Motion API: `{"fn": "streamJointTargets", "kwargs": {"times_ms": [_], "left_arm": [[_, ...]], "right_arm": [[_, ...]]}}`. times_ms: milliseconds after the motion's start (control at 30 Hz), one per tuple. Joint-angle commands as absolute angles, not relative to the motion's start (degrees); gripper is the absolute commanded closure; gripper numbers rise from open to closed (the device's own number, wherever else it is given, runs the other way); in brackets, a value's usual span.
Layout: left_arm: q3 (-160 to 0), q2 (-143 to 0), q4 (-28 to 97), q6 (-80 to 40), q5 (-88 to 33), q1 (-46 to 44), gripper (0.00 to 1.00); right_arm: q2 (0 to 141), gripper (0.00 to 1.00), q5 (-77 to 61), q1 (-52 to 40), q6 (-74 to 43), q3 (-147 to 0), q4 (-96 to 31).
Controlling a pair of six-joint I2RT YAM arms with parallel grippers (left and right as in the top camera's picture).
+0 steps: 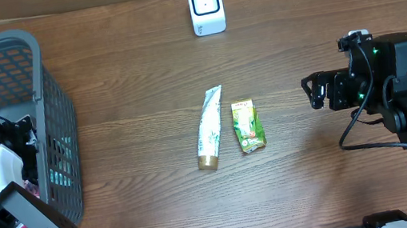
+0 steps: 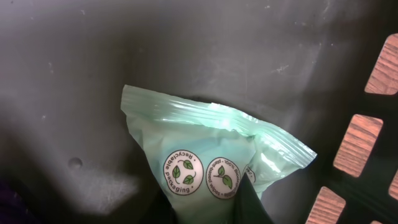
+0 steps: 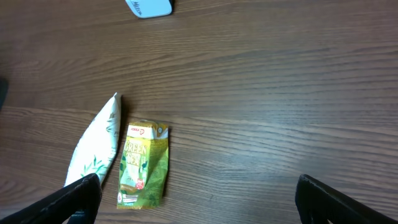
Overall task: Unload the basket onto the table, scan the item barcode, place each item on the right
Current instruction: 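Reach the left gripper into the basket to the mint-green tissue pack, then lift the mint-green tissue pack out of the basket with the left gripper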
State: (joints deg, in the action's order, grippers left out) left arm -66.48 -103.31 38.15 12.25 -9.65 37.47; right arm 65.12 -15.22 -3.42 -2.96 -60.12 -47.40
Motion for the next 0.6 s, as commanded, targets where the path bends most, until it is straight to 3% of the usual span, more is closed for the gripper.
{"fn": "streamJointTargets", "kwargs": {"times_ms": [0,233,567], "left_arm": [[-65.91,-107.35,37.71,12.86,-5.32,37.15,0.96],[-78.43,-107.11,46.46,12.58,-5.34,37.15,0.96],[-114.45,-107.11,70.57,5.34,-8.23,37.10,0.96]], "right_arm": [[65.06,0.00,-15.53,-3.68,-2.55,-61.89,-47.07],[65.06,0.00,-15.53,-3.68,-2.55,-61.89,-47.07],[65.06,0.00,-15.53,-3.68,-2.55,-61.89,-47.07]]}}
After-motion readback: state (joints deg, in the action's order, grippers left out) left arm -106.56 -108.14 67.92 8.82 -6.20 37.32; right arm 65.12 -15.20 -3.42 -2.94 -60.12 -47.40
